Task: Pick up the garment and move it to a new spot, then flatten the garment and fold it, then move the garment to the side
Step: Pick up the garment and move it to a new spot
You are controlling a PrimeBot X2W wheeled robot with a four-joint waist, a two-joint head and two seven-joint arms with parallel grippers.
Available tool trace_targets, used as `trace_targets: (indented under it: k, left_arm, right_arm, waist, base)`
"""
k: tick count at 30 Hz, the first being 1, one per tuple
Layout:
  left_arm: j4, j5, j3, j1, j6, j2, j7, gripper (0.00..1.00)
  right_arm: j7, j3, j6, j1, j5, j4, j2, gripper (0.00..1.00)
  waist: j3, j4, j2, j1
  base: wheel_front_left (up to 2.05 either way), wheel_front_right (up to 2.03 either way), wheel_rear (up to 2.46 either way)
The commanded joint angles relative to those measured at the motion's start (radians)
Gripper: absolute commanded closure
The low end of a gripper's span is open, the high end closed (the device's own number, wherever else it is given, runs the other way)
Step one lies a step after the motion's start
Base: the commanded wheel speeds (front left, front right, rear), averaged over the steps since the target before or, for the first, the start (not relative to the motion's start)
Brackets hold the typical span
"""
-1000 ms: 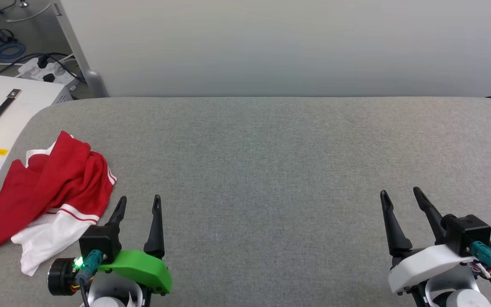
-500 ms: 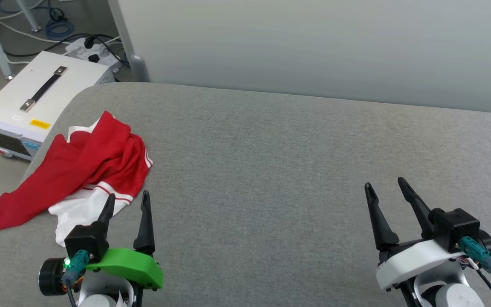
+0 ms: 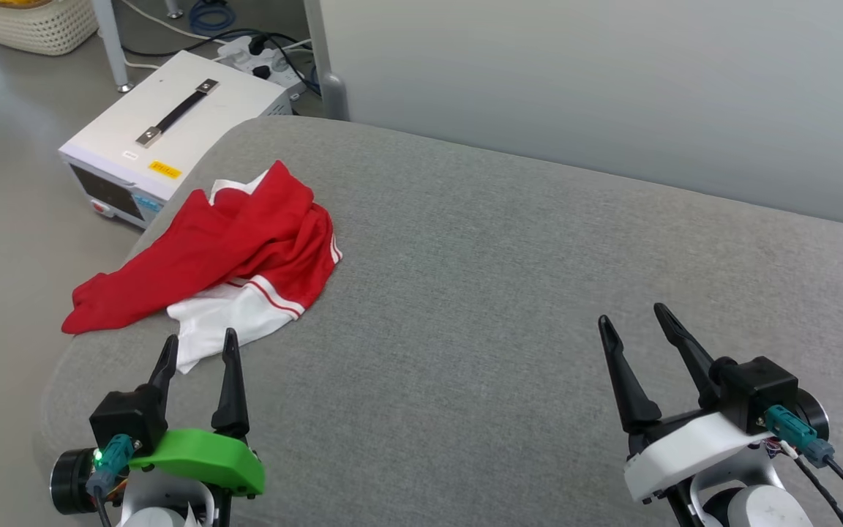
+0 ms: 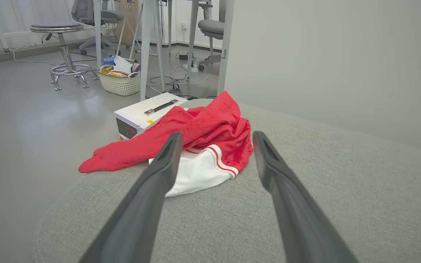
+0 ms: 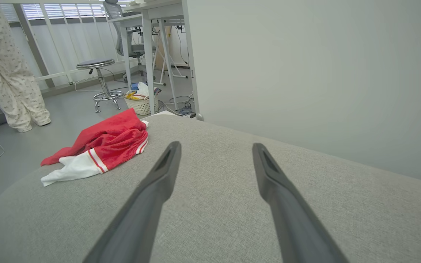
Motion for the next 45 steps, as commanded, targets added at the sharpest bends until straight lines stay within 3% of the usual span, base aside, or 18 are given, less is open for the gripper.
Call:
trace_targets:
  k: [1,29,37,45]
  left_arm:
    - [0.005,-0.005,0.005,-0.010,-0.008,-0.003,-0.011,0.00]
    - [0.047,-0.038,0.049,-0.043,-0.033,-0.004,-0.069,0.00]
    - [0.087,-0.051,0.043,-0.099,-0.037,-0.005,-0.086,0.00]
    - [0.252,-0.093,-0.007,-0.273,-0.060,0.021,-0.054,0.00]
  right_arm:
    - [-0.007,0.006,0.000,-0.019,0.011,-0.008,-0.002,0.00]
    - [0.004,0.061,-0.001,-0.048,0.009,-0.049,-0.009,0.00]
    - [0.035,0.066,-0.001,-0.085,-0.006,-0.085,-0.038,0.00]
    - [0.098,0.064,-0.001,-0.146,-0.018,-0.152,-0.089,0.00]
  waist:
    - [-0.002,0.041,-0.0001,0.0000]
    - [0.037,0.218,-0.0001,0.0000]
    - [0.095,0.225,-0.0001,0.0000]
    - [0.211,0.192,-0.0001,0.0000]
  base:
    - [0.00,0.00,0.00]
    - [0.00,0.00,0.00]
    - [0.00,0.00,0.00]
    - [0.00,0.00,0.00]
